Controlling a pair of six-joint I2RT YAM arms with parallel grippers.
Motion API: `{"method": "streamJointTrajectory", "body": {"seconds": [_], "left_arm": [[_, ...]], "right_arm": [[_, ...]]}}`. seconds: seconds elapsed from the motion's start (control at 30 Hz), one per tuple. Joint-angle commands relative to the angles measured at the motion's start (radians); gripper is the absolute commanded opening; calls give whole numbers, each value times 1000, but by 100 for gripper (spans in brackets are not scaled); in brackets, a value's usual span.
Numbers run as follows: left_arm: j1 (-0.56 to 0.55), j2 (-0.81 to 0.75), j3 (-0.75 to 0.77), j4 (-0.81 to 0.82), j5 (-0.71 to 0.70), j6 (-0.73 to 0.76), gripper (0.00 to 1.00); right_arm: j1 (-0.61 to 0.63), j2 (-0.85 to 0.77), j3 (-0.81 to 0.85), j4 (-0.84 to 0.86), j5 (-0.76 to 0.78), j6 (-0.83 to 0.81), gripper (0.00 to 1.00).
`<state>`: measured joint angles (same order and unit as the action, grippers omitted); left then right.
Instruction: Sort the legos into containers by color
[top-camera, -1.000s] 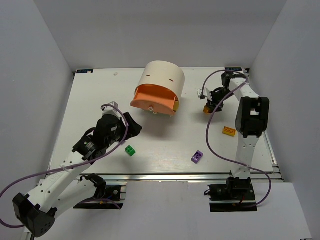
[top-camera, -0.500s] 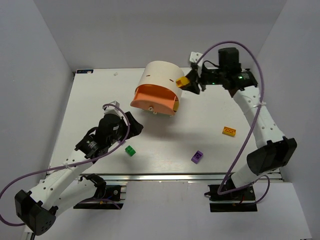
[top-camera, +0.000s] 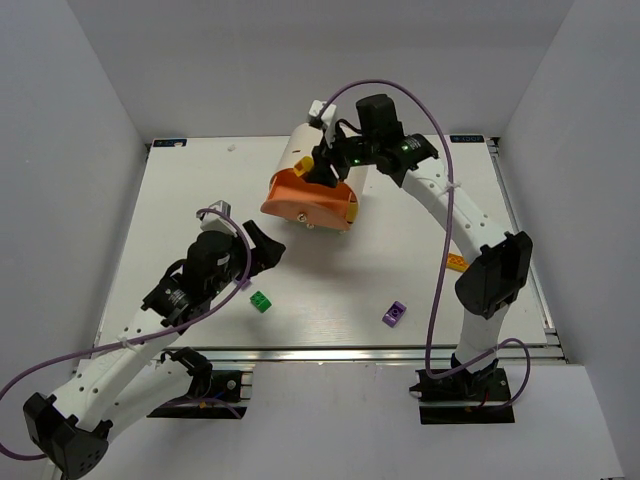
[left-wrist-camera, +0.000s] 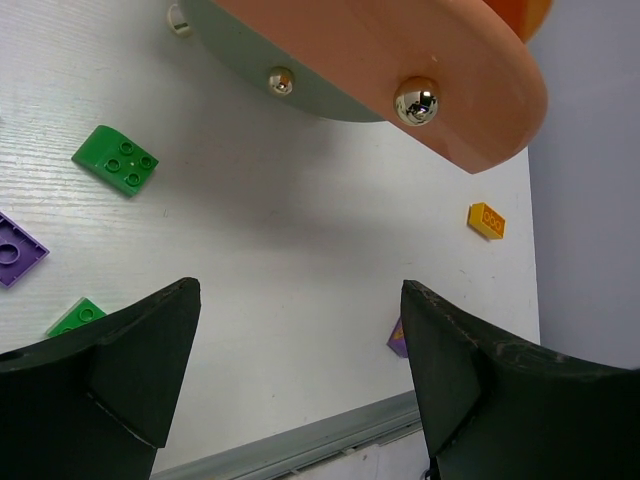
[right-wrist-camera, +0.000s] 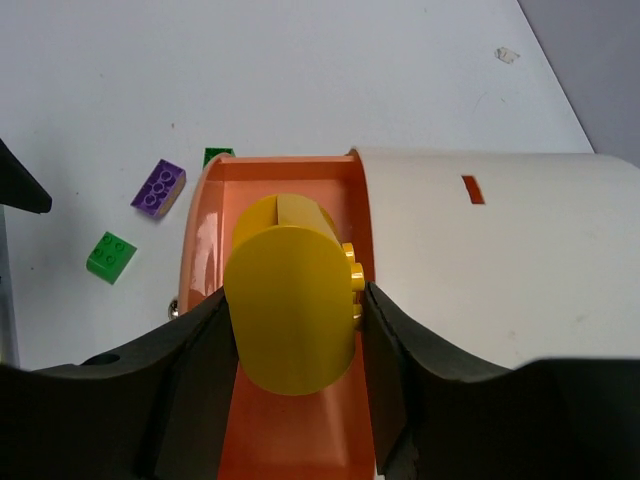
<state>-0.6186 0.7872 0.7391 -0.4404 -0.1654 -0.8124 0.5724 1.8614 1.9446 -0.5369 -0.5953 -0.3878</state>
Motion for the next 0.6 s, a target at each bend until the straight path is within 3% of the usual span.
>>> {"method": "streamJointTrajectory", "body": {"seconds": [0.0, 0.07, 0.17, 0.43, 0.5, 0.53, 0.57], "left_arm": [[-4, -22, -10, 11, -8, -7, 91], [-4, -17, -10, 14, -5, 1, 91], [-4, -3, -6, 23, 3, 7, 91], [-4, 3, -9, 40, 10, 12, 91], [-4, 3, -4, 35, 7, 15, 91], [-4, -2, -1, 34, 4, 18, 91], [-4, -2, -1, 31, 4, 19, 91]], "right_arm": [[27, -22, 44, 11, 38, 27, 36], [35, -24, 33, 5, 43, 12, 54], [40, -37, 21, 5, 48, 9, 67], [21, -85, 14, 31, 92, 52, 72], [7, -126, -22, 54, 176, 85, 65], [-8, -151, -53, 72, 234, 122, 53], [-23, -206, -88, 124, 384, 165, 19]]}}
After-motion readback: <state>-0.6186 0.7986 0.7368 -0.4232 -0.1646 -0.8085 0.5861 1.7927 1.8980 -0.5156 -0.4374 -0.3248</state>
